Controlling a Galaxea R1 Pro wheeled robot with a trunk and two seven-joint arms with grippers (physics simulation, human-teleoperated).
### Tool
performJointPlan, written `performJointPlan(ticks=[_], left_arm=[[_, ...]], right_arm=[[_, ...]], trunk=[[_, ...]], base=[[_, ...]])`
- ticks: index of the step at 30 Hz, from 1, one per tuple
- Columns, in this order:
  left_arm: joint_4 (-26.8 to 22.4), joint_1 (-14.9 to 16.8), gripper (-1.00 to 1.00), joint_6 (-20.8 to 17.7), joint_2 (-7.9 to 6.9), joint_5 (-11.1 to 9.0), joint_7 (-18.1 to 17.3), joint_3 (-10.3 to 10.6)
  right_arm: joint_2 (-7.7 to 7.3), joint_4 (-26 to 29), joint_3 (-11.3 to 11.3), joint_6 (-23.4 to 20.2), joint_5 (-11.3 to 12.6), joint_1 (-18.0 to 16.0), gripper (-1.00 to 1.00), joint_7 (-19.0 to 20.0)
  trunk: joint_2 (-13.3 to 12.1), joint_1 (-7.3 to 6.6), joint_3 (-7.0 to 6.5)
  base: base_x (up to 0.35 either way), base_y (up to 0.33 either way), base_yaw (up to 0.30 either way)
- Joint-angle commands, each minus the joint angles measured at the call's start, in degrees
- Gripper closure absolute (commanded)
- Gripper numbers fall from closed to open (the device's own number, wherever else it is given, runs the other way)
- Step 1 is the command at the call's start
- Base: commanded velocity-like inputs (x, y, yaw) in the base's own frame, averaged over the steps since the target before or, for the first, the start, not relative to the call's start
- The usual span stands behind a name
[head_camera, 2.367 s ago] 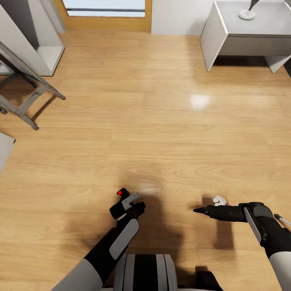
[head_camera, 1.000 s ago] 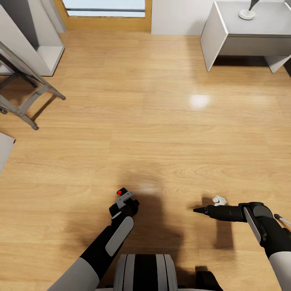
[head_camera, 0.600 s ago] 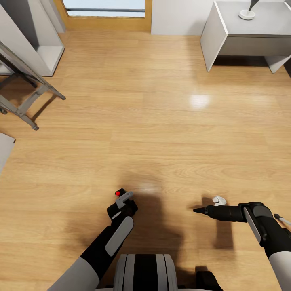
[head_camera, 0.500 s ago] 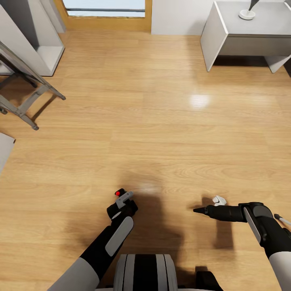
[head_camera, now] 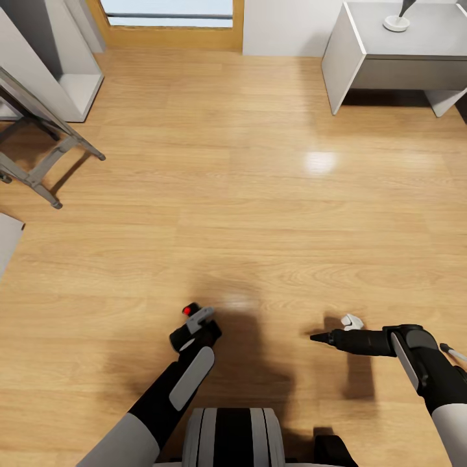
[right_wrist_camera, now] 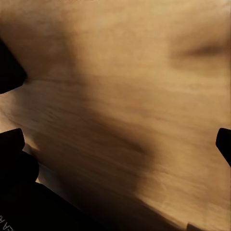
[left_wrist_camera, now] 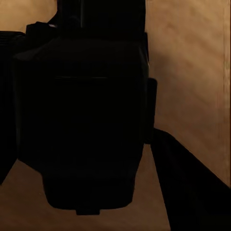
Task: Attach the digital camera to the camera tripod in the bedroom.
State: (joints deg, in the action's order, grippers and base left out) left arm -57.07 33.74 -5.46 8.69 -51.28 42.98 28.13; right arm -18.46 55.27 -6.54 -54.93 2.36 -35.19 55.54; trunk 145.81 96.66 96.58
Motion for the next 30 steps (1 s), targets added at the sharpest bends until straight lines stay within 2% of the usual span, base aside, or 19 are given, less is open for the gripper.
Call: performJointPlan(ticks=[1,2,12,30], left_arm=[[-0.5,0.0,1.00,-0.5,0.01,0.1,0.4,0.1],[-27.5,0.0,1.00,-19.3,1.31,3.7,24.7,1.0],[-28.8,0.0,1.00,-22.3,1.31,3.9,26.4,1.1],[-29.0,0.0,1.00,-23.2,1.31,3.9,26.7,1.1]], right_arm=[[0.00,0.0,-0.1,-0.4,0.2,0.0,-1.00,0.0],[-0.04,0.0,-0.1,-0.4,0.2,-0.1,-1.00,0.1],[-0.16,-0.1,-0.1,-0.4,0.2,-0.1,-1.00,0.1],[-0.10,-0.4,-0.1,-0.4,0.5,0.0,-1.00,0.1]], trunk=[[0.0,-0.01,0.03],[0.0,-0.01,0.03],[0.0,-0.01,0.03],[0.0,-0.01,0.03]], base=[[0.000,0.000,0.000],[0.000,0.000,0.000],[0.000,0.000,0.000],[0.000,0.000,0.000]])
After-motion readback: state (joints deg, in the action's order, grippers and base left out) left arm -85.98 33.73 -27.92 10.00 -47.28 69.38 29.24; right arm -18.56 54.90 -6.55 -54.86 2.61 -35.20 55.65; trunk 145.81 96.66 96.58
